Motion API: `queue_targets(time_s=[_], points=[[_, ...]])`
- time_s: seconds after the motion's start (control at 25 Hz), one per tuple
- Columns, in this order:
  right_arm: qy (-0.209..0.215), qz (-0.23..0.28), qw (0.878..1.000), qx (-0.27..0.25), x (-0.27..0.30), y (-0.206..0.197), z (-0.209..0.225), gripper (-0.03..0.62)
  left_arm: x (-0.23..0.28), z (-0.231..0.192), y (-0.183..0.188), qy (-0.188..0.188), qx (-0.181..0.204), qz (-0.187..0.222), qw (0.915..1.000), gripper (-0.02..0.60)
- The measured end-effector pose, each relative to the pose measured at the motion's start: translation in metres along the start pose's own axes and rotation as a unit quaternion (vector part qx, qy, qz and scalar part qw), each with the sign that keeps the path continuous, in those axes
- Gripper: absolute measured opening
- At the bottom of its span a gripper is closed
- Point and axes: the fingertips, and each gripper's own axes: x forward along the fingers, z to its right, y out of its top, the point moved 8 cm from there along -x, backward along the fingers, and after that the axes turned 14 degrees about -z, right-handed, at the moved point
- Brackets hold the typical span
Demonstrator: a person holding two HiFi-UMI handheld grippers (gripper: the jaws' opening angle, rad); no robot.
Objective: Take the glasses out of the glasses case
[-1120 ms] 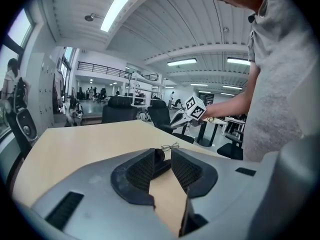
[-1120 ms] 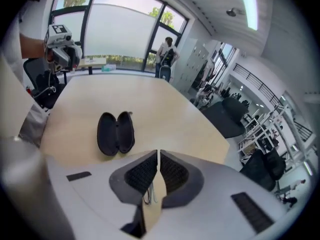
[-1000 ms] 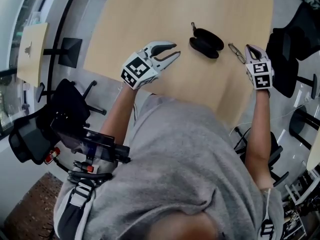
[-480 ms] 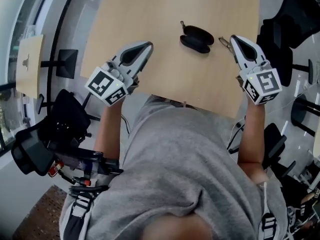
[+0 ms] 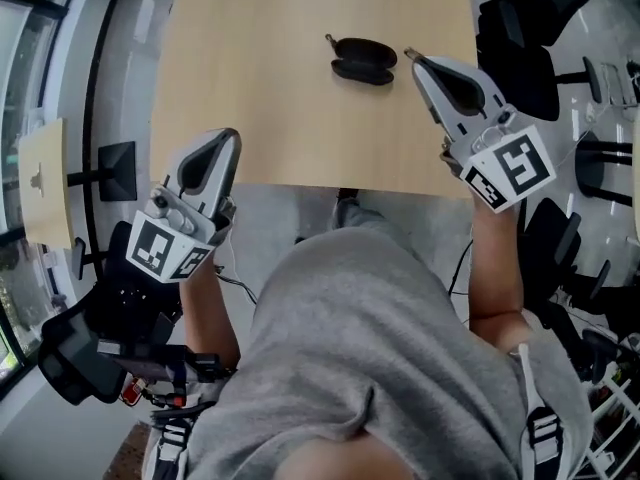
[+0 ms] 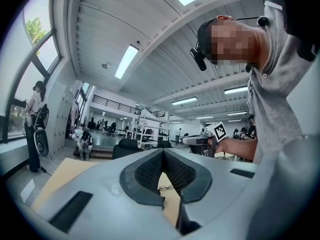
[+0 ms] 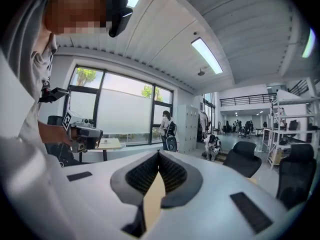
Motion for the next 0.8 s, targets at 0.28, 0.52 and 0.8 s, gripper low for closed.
queue_targets(time_s=[0.28,0.52,0.8], points=[[-0.022,0.02,1.0,0.004,-0.044,0.016,-0.109,0.008,-0.106,0.037,-0.013,-0.012,0.019,0.006,0.9997,0.005],[-0.029,0.02,0.999,0.0,-0.077,0.016,-0.196,0.008,-0.187,0.076,-0.021,-0.012,0.051,0.009,0.9986,0.005],[-0.033,0.025,0.999,-0.002,-0.118,0.021,-0.276,0.008,-0.241,0.115,-0.028,-0.037,0.063,0.018,0.9972,0.005]])
